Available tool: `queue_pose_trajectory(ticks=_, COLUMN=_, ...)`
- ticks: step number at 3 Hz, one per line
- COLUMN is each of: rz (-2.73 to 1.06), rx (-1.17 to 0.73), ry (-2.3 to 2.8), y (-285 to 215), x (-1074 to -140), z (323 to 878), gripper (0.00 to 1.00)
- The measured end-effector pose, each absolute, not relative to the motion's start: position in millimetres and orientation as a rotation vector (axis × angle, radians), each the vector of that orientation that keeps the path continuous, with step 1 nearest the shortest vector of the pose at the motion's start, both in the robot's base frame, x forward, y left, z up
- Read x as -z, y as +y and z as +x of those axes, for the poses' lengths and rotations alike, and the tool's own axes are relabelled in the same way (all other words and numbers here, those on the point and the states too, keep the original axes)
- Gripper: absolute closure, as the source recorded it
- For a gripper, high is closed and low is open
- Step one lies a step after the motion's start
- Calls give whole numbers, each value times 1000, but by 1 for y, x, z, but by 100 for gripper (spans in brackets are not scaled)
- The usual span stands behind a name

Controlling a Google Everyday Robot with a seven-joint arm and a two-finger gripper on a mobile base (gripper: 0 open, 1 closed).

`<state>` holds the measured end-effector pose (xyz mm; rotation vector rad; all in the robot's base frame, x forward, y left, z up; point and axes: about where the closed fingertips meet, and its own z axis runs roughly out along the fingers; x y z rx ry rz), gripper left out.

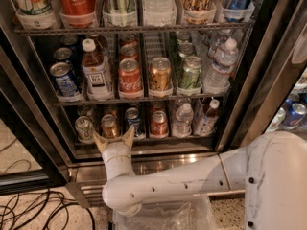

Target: Pick orange can from bottom shelf of fridge

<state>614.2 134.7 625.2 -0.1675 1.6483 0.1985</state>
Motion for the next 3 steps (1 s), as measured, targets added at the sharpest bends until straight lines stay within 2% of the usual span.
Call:
queue_pose_trajectory(ticks=1, rz=-181, rx=-210, ry=1643, y=143, x=-625, z=621, gripper=20)
queue_pose_trajectory(ticks=2, rz=-182, rx=-209, ry=1643, y=144, x=-625, z=622, gripper=3)
queue_pose_trajectory(ticks=3, rz=-155, rx=-203, ry=1644, y=142, x=-627, z=602, gripper=8)
